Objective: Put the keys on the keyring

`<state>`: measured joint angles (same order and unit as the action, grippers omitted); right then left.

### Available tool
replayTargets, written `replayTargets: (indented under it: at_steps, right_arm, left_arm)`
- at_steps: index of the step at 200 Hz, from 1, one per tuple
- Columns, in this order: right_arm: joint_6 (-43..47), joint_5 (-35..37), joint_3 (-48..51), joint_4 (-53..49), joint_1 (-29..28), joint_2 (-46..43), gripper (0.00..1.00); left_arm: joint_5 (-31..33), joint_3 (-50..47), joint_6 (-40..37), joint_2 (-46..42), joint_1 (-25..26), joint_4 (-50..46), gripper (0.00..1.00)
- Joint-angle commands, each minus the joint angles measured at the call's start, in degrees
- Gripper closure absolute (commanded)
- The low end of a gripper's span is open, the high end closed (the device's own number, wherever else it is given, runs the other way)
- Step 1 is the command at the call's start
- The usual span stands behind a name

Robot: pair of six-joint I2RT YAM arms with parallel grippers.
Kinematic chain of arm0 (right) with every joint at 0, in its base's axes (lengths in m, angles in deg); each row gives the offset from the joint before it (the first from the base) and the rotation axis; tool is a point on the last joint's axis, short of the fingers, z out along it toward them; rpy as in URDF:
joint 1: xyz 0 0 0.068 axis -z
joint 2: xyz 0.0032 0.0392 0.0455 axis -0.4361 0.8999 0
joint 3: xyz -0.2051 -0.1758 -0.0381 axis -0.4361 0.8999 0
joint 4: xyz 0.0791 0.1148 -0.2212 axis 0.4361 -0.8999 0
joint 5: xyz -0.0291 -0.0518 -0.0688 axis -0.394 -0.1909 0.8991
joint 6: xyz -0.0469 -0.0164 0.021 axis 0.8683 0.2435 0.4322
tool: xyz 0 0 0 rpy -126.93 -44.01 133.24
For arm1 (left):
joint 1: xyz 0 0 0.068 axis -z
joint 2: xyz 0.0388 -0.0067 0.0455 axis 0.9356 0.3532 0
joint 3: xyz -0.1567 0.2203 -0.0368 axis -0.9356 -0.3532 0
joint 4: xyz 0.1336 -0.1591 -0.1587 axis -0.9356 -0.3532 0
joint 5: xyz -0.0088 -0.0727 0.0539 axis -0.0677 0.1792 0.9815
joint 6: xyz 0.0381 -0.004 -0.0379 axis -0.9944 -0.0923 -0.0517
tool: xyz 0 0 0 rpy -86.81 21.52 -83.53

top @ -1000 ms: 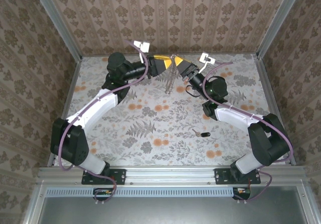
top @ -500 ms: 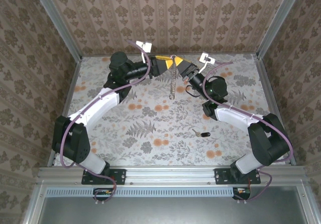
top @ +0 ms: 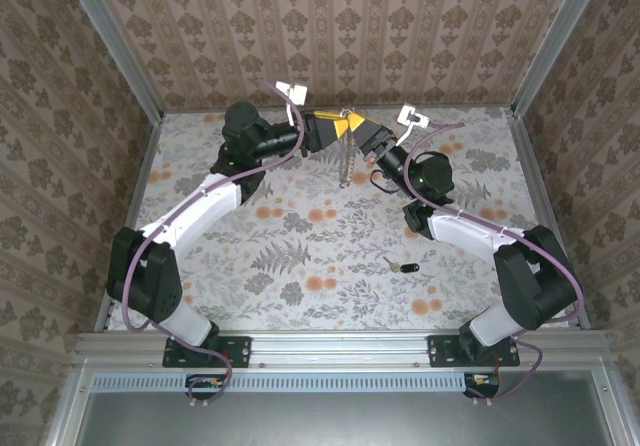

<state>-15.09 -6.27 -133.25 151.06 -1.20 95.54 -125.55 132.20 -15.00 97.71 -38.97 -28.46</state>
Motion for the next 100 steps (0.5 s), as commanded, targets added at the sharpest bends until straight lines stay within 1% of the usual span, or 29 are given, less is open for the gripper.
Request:
replayTargets:
  at_steps: [1, 60, 100]
  right_arm:
    - [-1.0, -0.9, -1.8, 3.6, -0.4, 0.3, 1.00]
    - [-1.0, -1.1, -1.4, 3.7, -0.4, 0.5, 1.00]
    - [-1.0, -1.7, -1.0, 3.5, -0.3, 0.5, 1.00]
  left_arm:
    - [-0.1, 2.3, -1.3, 0.4, 0.4, 1.6, 0.68]
    - [1.1, 2.2, -1.1, 0.5, 0.4, 2.7, 0.78]
    - [1.6, 2.4, -1.5, 0.9, 0.4, 2.7, 0.89]
